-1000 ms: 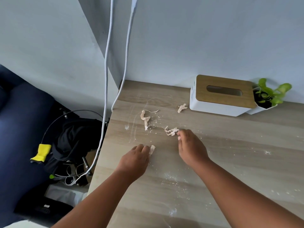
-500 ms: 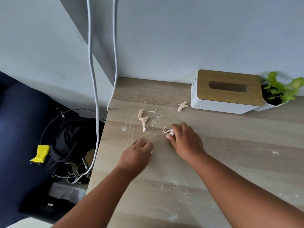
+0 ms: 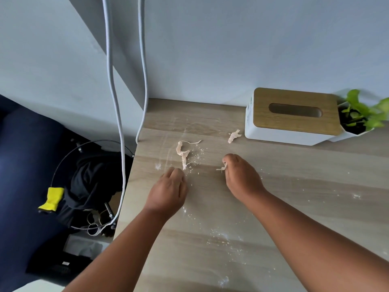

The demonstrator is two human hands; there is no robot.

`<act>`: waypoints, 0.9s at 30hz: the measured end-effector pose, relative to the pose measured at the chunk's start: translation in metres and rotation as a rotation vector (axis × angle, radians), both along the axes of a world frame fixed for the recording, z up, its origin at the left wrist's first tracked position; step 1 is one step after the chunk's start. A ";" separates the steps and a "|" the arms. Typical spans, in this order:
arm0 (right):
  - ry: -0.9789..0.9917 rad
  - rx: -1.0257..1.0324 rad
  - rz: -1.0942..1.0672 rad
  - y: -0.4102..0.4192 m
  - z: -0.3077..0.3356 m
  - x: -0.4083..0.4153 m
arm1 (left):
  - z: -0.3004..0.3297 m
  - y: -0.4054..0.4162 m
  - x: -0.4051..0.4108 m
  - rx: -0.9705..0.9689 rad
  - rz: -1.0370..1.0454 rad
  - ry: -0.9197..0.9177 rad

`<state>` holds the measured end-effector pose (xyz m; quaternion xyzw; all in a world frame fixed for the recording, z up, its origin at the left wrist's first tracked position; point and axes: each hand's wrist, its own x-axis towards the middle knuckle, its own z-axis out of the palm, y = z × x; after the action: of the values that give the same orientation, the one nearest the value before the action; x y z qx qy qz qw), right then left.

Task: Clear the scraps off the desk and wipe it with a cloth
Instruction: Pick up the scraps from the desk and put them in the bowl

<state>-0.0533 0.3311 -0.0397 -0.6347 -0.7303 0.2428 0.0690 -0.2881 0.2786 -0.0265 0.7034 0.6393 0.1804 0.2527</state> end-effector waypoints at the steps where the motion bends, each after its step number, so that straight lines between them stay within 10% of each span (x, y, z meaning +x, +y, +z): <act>1: 0.019 0.008 -0.008 0.001 0.001 0.000 | -0.001 0.003 -0.001 -0.014 0.021 -0.008; 27: -0.037 0.165 -0.230 0.049 -0.012 -0.003 | -0.017 0.067 -0.009 -0.086 0.080 0.227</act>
<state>-0.0559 0.3804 -0.0518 -0.7107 -0.6714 0.1607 0.1349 -0.2976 0.3461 -0.0438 0.6818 0.6986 0.0819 0.2011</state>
